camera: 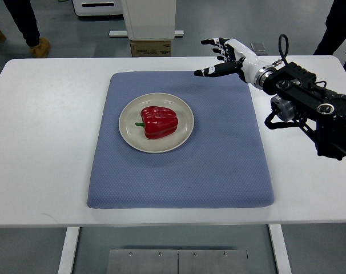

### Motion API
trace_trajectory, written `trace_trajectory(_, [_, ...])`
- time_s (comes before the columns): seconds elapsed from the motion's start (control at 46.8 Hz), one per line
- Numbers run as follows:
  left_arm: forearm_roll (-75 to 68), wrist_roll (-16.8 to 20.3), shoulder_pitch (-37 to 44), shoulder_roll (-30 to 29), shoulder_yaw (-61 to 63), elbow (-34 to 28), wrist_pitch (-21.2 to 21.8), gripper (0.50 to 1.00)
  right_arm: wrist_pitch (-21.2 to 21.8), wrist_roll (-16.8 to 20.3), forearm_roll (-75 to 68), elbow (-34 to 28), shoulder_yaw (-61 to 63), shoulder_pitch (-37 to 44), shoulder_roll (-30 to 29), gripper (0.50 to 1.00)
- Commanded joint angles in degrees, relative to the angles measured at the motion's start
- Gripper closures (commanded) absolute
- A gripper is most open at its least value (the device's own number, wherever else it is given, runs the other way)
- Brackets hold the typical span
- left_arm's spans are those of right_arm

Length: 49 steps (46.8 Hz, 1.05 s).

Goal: Place red pepper on plate with right hand

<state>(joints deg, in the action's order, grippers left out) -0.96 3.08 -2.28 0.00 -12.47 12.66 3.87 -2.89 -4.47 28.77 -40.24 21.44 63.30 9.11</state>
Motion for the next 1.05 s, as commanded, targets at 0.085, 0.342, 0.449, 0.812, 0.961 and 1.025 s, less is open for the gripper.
trace_trajectory(0.085, [0.00,-0.01,0.00,0.00,-0.02,0.00,0.00,0.500,-3.08,-0.10,-3.19,1.30,4.04,-2.65,-0.06,0.511])
trace_trajectory(0.342, [0.00,-0.01,0.00,0.00,-0.01,0.00,0.00,0.500,-4.23,-0.19,-10.40,3.06,10.81,-4.94,0.03,0.507])
trace_trajectory(0.449, [0.00,-0.01,0.00,0.00,-0.02,0.00,0.00,0.500,-4.40,-0.37,-11.19,3.59,12.92,-6.34,0.03,0.502])
trace_trajectory(0.812, [-0.09,-0.01,0.00,0.00,-0.02,0.00,0.00,0.500,-4.40,-1.69,-11.45,3.50,17.94,-9.86,0.03,0.500])
trace_trajectory(0.961, [0.00,-0.01,0.00,0.00,-0.02,0.00,0.00,0.500,-4.40,-1.69,-11.37,3.50,17.67,-10.56,0.03,0.500])
trace_trajectory(1.025, [0.00,-0.01,0.00,0.00,0.07,0.00,0.00,0.500,-4.40,-1.69,-11.37,3.41,17.67,-10.74,0.03,0.500])
